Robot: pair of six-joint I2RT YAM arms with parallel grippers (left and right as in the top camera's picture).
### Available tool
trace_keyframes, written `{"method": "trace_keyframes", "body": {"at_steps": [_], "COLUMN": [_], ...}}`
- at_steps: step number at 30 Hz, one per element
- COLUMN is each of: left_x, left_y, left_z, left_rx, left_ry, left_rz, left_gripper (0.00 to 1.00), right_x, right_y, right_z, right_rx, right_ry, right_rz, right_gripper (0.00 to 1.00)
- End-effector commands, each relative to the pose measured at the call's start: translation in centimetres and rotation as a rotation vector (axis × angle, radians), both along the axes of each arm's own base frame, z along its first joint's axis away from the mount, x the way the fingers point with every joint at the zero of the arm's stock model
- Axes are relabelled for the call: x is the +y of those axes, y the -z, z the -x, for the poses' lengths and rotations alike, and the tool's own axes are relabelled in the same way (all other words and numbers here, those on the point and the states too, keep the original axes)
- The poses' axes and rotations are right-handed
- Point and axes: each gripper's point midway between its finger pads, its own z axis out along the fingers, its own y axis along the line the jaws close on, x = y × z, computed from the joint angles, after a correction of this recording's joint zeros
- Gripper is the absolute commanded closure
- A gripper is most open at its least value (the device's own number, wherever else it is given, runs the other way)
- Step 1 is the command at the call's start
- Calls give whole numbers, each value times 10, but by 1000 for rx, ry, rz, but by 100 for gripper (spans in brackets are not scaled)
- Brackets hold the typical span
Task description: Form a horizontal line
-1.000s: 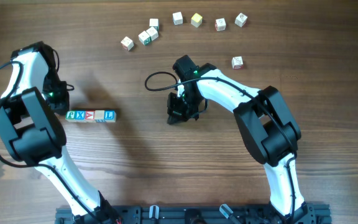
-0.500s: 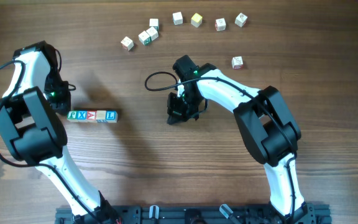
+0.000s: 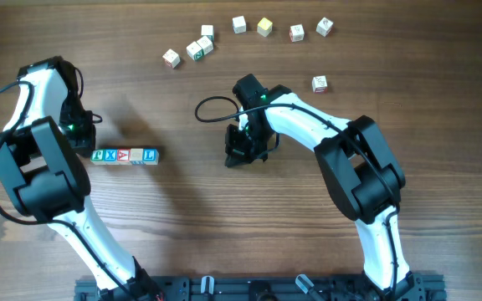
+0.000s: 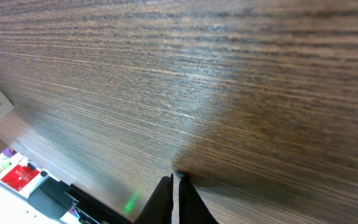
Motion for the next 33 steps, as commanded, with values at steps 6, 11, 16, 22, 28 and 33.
{"method": "trace_keyframes", "body": {"at_steps": [6,11,16,22,28,33], "left_x": [7,31,50,52,34,15], "left_y": [2,-8,-28,-54,-65,-63], "left_z": [6,10,4,-14,-39,-52], "left_rx": [34,80,73,-5,-105,-164], "left_ry": [15,80,173,256,360,435], "left_rz": [-35,-153,-192,-159,-63,26], "left_gripper": [92,92,90,96,96,96], "right_x": [-54,-55,-54,-54,-53,-54], "right_y": [61,62,62,62,62,63], "right_z": [-3,-4,-5,-6,-7,-8], "right_rx": [-46,-67,-77,-80,-85,-101], "right_ry": [17,-14,-27,-27,-29,-50], "right_rz": [301,301,294,292,289,289], "right_gripper": [92,92,92,92,92,92]}}
